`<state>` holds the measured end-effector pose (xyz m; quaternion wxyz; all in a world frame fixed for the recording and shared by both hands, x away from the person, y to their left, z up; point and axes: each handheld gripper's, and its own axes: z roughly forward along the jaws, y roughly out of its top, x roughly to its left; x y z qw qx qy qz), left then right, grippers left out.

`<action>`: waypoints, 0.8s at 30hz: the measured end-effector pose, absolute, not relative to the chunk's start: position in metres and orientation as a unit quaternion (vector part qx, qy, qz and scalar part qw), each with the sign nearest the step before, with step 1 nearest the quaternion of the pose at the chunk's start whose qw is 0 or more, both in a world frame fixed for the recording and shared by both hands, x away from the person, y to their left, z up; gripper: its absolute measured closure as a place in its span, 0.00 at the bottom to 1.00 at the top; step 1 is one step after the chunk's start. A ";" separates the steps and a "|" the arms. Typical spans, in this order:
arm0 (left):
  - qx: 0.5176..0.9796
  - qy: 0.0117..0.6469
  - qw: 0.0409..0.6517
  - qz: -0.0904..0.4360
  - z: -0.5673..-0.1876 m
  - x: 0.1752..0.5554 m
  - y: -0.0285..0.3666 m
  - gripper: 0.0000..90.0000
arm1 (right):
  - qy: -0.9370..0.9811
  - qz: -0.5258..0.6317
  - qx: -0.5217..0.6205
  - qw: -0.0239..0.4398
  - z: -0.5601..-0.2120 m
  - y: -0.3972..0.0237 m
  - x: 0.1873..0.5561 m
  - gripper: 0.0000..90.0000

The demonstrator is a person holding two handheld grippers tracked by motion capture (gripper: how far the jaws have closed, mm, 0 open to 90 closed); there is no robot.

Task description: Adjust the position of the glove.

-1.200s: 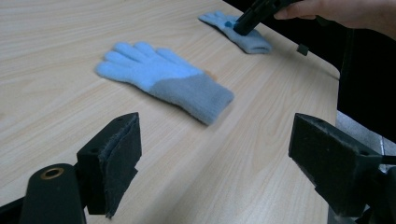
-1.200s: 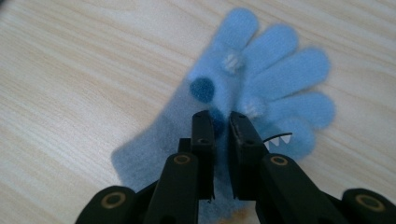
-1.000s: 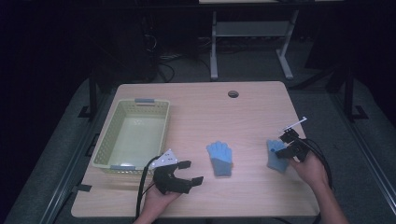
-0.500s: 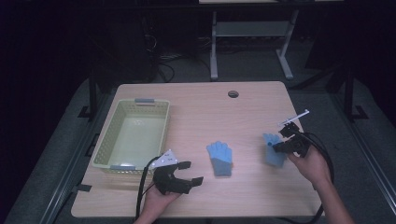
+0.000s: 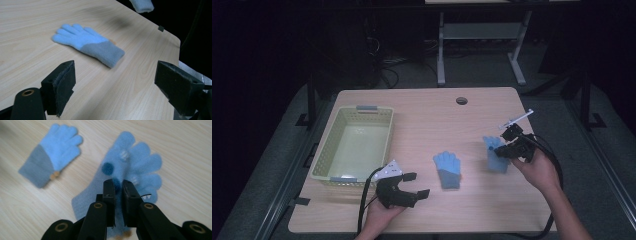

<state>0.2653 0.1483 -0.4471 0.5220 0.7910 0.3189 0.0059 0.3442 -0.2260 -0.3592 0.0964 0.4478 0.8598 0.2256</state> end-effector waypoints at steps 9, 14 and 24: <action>0.792 0.317 0.523 0.009 -0.446 0.265 0.149 0.19 | 0.870 0.231 0.425 0.092 -0.355 -0.208 0.346 0.92; 0.789 0.322 0.523 0.007 -0.447 0.265 0.149 0.19 | 0.875 0.234 0.414 0.087 -0.353 -0.197 0.346 0.92; 0.791 0.320 0.521 0.008 -0.447 0.265 0.149 0.19 | 0.888 0.241 0.384 0.076 -0.351 -0.170 0.347 0.92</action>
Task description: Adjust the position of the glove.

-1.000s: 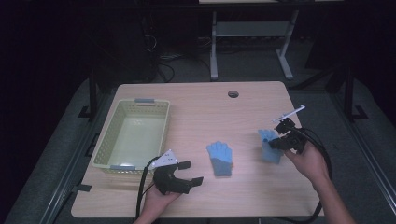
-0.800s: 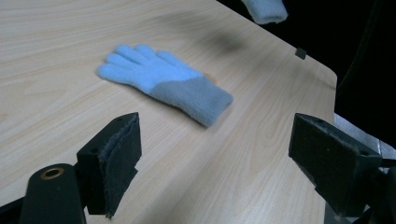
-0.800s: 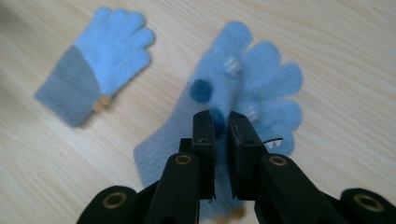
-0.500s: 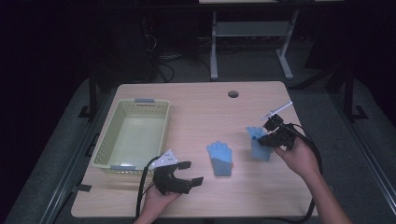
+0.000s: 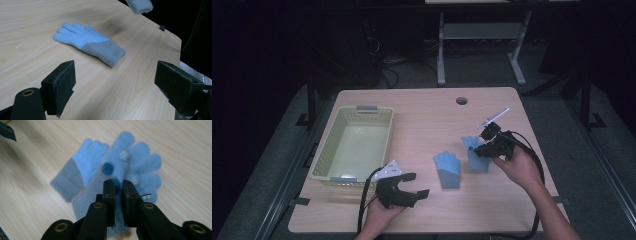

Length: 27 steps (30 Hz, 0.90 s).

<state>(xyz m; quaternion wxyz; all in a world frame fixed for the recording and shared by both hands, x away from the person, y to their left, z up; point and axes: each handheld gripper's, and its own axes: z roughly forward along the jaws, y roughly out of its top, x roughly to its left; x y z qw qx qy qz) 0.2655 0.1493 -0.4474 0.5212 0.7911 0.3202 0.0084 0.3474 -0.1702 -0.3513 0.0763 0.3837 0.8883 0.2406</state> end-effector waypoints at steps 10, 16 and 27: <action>0.791 0.319 0.522 0.006 -0.447 0.266 0.150 0.19 | 0.898 0.240 0.363 0.063 -0.356 -0.149 0.352 0.92; 0.791 0.318 0.522 0.008 -0.446 0.265 0.149 0.19 | 0.906 0.234 0.349 0.051 -0.362 -0.132 0.353 0.92; 0.779 0.330 0.532 -0.007 -0.445 0.266 0.153 0.19 | 0.914 0.230 0.334 0.035 -0.375 -0.113 0.355 0.92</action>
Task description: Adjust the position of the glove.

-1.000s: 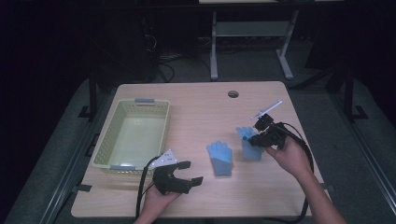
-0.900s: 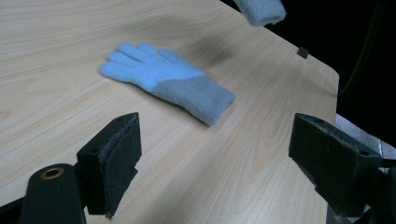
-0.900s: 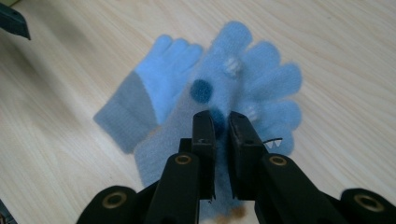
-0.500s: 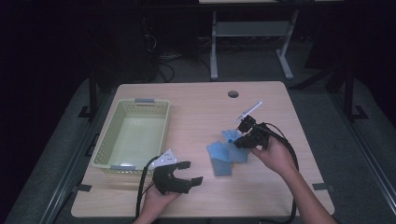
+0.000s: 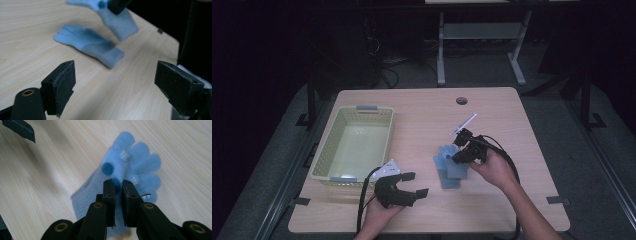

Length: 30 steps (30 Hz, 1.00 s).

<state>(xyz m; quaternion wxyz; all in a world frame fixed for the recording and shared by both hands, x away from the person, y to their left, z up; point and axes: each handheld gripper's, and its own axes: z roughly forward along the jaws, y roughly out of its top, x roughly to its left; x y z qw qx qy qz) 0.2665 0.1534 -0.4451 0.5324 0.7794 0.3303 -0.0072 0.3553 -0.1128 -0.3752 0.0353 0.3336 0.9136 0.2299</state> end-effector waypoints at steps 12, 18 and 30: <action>0.781 0.330 0.531 -0.003 -0.445 0.268 0.155 0.19 | 0.919 0.221 0.325 0.020 -0.388 -0.101 0.354 0.91; 0.780 0.329 0.532 -0.003 -0.445 0.266 0.154 0.19 | 0.921 0.218 0.324 0.011 -0.395 -0.097 0.353 0.91; 0.781 0.328 0.531 -0.002 -0.444 0.266 0.154 0.19 | 0.921 0.210 0.328 0.015 -0.406 -0.094 0.356 0.90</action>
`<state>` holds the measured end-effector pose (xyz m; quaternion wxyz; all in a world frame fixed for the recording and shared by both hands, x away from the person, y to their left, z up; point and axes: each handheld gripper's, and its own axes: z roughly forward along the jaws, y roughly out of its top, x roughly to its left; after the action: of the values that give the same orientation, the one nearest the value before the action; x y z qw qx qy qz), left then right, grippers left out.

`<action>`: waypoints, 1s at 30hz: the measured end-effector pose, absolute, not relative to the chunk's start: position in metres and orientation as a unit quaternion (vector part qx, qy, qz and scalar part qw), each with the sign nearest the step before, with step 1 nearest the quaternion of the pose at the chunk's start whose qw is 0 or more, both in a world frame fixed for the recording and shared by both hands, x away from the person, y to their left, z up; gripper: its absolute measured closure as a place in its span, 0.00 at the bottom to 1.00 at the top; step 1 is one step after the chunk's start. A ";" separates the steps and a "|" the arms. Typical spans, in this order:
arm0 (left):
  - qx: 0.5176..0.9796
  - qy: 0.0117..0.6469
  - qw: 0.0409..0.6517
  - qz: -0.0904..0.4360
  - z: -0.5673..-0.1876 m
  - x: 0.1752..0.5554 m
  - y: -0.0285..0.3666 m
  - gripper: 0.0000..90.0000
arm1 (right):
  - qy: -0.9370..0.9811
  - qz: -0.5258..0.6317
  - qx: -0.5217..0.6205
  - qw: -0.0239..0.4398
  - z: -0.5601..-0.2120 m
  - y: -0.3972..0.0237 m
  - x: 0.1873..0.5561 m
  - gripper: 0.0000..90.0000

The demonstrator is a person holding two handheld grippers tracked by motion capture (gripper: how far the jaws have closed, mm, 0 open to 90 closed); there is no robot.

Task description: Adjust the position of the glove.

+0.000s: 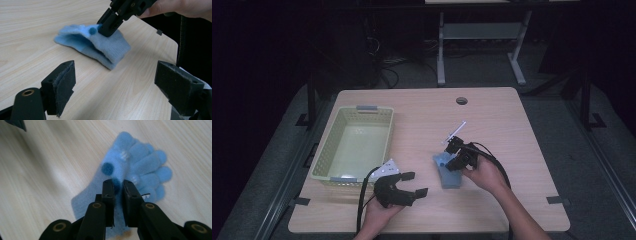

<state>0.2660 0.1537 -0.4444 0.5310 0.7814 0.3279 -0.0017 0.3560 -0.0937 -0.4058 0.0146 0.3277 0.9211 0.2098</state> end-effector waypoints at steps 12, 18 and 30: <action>0.784 0.327 0.528 -0.006 -0.445 0.266 0.153 0.19 | 0.925 0.198 0.323 0.029 -0.415 -0.088 0.357 0.74; 0.782 0.330 0.528 -0.006 -0.446 0.266 0.153 0.19 | 0.913 0.227 0.338 0.024 -0.409 -0.089 0.359 0.80; 0.786 0.322 0.528 -0.011 -0.446 0.265 0.151 0.19 | 0.916 0.212 0.341 0.012 -0.432 -0.079 0.363 0.92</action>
<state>0.2651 0.1505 -0.4459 0.5279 0.7859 0.3218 -0.0109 0.3633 -0.0787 -0.4315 0.0116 0.3408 0.9159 0.2117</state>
